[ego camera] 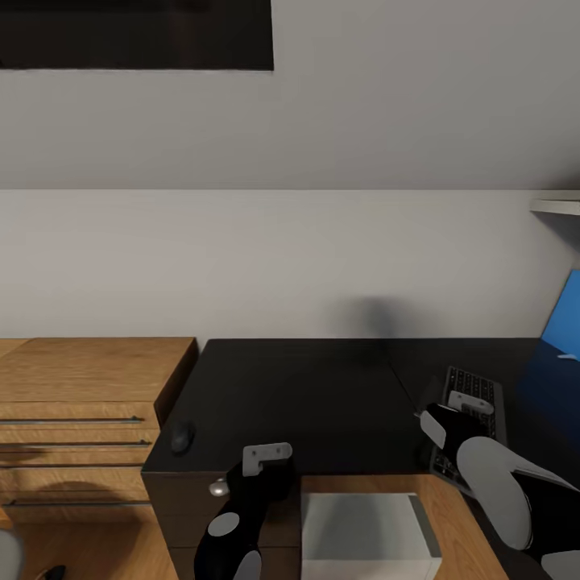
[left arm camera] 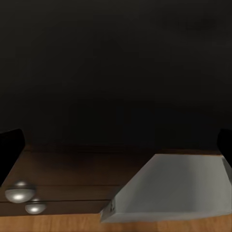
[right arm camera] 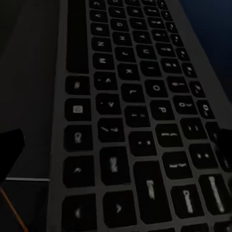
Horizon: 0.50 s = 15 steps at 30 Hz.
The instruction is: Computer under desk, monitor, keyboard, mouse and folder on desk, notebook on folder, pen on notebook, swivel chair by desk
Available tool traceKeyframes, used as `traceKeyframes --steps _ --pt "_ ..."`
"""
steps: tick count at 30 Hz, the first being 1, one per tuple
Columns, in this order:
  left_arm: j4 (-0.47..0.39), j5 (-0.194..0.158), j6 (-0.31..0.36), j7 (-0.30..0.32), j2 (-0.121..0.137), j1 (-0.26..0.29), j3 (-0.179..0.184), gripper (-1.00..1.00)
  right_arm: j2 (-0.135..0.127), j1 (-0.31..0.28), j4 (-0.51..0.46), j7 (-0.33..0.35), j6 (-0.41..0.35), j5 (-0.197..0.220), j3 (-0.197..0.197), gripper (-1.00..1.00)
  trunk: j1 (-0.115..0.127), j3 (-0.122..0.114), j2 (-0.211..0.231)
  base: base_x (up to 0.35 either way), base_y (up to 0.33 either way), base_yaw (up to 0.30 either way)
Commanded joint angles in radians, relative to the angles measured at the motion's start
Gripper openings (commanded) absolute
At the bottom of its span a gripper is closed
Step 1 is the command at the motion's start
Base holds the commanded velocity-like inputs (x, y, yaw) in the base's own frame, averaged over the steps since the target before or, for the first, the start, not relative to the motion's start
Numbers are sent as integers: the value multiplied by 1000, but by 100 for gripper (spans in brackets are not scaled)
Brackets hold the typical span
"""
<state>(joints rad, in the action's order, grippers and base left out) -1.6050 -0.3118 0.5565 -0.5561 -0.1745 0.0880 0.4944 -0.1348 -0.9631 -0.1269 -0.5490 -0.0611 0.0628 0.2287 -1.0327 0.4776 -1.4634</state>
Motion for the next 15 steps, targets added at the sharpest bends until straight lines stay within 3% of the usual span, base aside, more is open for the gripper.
traceKeyframes --steps 1,7,15 --pt "-1 -10 2 -10 0 1 1 100 -1 0 -2 -3 -6 6 -5 100 0 1 -1 46 -110 0" --pt "-1 -10 1 -11 0 1 16 100 -3 0 -5 -2 -6 6 -6 100 0 1 -1 94 -129 0" --pt "-2 -10 -1 -13 0 1 33 100 -3 0 -3 1 -6 7 -6 100 0 1 -1 27 -33 0"
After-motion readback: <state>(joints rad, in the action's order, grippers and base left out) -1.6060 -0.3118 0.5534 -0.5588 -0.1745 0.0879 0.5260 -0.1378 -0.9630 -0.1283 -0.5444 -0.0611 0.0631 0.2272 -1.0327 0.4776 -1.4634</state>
